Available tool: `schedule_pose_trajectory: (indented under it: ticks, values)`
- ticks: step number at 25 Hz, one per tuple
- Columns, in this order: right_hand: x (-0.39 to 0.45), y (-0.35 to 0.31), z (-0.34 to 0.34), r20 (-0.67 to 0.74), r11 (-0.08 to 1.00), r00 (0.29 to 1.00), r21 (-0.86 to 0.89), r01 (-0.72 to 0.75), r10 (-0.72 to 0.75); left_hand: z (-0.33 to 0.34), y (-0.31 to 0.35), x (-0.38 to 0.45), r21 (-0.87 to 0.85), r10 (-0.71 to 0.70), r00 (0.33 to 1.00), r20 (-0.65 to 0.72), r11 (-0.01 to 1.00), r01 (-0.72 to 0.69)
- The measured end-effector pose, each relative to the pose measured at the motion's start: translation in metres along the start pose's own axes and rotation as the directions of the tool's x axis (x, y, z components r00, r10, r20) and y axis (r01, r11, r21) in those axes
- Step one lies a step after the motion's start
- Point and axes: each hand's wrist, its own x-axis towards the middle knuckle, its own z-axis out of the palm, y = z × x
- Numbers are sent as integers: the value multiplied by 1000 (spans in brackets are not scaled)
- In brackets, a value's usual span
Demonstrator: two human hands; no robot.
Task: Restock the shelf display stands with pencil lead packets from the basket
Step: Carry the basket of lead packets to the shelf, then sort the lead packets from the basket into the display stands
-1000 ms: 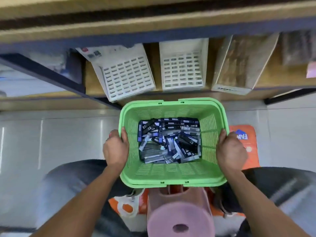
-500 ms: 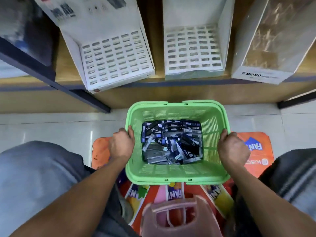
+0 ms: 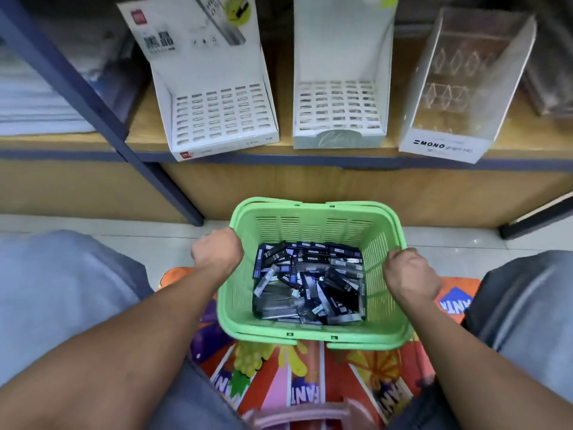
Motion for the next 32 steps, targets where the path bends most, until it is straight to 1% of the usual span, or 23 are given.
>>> schedule_pose_trajectory:
  ticks: [3,5,7,8,9,11,12,13,14,15,17,20,21,24,27,30,31,32]
  values:
    - [-4,-1,0,50,999,999,42,17,-19,-19,12,-15,60,53,998,-41,997,-50]
    - [-13,1,-1,44,997,998,68,35,-38,-31,28,-30,89,104,994,-12,991,-103]
    - [-18,-1,0,-23,993,993,36,114,-114,-39,45,-41,117,163,986,25,979,-165]
    - [-21,-4,0,-87,984,980,-6,177,-176,-41,54,-45,129,199,979,38,971,-202]
    - [-23,-8,2,-157,967,954,-65,247,-254,-40,63,-47,138,243,969,54,959,-248]
    - [-28,-18,7,-247,898,864,-164,408,-438,-30,78,-49,137,332,938,102,929,-343]
    - [-31,-24,14,-245,852,817,-200,485,-522,-21,85,-48,127,368,920,137,914,-384]
    - [-33,-30,23,-184,814,795,-210,542,-577,-11,92,-45,107,395,901,179,902,-417]
    - [-33,-35,34,-84,791,793,-191,581,-603,1,98,-40,76,416,883,216,895,-440]
    - [-32,-40,45,11,783,794,-157,602,-608,15,103,-34,46,433,866,251,888,-457]
    - [-26,-45,70,157,788,795,-116,605,-587,43,110,-20,25,440,840,316,882,-471]
    - [-28,-46,93,372,817,792,-131,562,-485,66,115,-7,23,431,813,391,879,-477]
    - [-28,-46,97,407,825,792,-142,548,-456,69,116,-2,21,433,806,403,876,-481]
    - [-28,-50,108,454,843,789,-138,520,-413,72,120,10,17,456,791,408,863,-506]
    - [-22,-61,127,456,857,796,-125,499,-398,84,123,27,45,472,789,393,847,-529]
    - [-9,-64,144,433,864,807,-113,491,-402,100,126,36,21,496,750,438,828,-560]
    - [-5,-61,147,420,873,820,-116,473,-389,108,128,36,3,490,742,457,834,-552]
    - [-2,-57,148,425,882,829,-131,453,-363,117,128,32,-20,463,752,470,857,-515]
